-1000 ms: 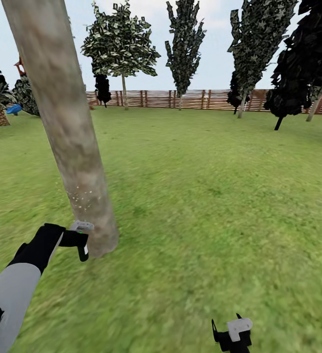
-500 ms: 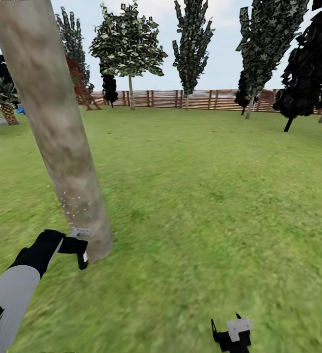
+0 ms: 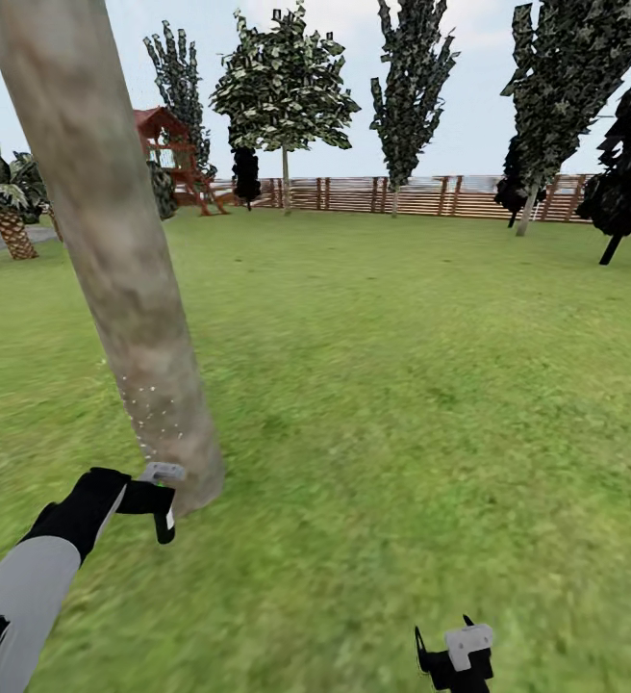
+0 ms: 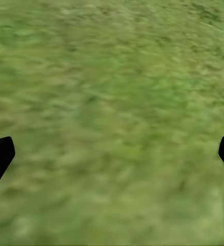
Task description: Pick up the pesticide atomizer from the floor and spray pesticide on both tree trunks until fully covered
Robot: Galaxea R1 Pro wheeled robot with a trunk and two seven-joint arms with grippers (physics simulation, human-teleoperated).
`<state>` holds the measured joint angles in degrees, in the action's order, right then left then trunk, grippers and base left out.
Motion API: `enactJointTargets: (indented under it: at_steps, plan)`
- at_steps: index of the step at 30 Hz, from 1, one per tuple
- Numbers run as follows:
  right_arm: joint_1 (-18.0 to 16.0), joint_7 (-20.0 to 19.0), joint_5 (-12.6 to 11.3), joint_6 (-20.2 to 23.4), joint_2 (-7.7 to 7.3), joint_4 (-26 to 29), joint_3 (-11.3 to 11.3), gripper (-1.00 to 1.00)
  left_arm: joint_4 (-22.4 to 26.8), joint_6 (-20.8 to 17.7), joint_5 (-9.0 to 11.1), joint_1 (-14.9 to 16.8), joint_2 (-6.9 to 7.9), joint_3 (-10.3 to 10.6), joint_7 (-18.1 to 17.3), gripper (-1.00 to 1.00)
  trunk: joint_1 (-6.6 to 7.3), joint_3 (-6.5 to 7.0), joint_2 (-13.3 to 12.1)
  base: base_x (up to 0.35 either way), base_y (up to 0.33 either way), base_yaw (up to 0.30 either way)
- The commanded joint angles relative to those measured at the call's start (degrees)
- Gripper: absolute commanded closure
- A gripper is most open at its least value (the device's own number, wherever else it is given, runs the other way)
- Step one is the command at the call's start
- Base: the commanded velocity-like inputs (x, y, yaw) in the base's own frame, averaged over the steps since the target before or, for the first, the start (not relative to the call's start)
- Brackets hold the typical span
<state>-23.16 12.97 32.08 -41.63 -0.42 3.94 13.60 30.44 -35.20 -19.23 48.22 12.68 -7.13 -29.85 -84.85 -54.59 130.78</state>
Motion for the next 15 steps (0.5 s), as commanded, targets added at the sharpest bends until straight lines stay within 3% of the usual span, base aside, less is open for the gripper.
enactJointTargets:
  at_steps: [1, 6, 11, 14, 15]
  plan:
    - [0.0, 0.3, 0.6, -0.1, -0.01, -0.1, 0.2, -1.00, -0.7, -0.2, -0.4, 0.0, 0.22, -0.4, -0.5, 1.00, -0.01, -0.05, 0.0, 0.215, -0.216, 0.002]
    - [0.0, 0.4, 0.6, -0.1, -0.02, -0.1, 0.3, -1.00, -2.1, -0.1, -0.5, 0.0, 1.30, -0.4, -0.5, 1.00, -0.01, -0.05, 0.0, 0.215, -0.216, 0.000]
    - [0.0, 0.4, 0.6, -0.1, -0.02, -0.1, 0.3, -1.00, -4.0, 0.3, -0.5, -0.2, 0.91, -0.3, -0.5, 1.00, -0.01, -0.05, 0.0, 0.214, -0.216, 0.000]
    - [0.0, 0.4, 0.5, -0.1, -0.02, -0.1, 0.3, -1.00, -5.7, 2.8, -0.6, -1.3, 1.64, -0.5, -0.3, 1.00, -0.01, -0.05, 0.0, 0.209, -0.216, 0.000]
    - [0.0, 0.4, 0.5, -0.1, -0.02, -0.1, 0.3, -1.00, -5.9, 4.0, -0.5, -2.3, 2.66, -0.4, 1.8, 1.00, -0.01, -0.05, 0.0, 0.208, -0.216, 0.075]
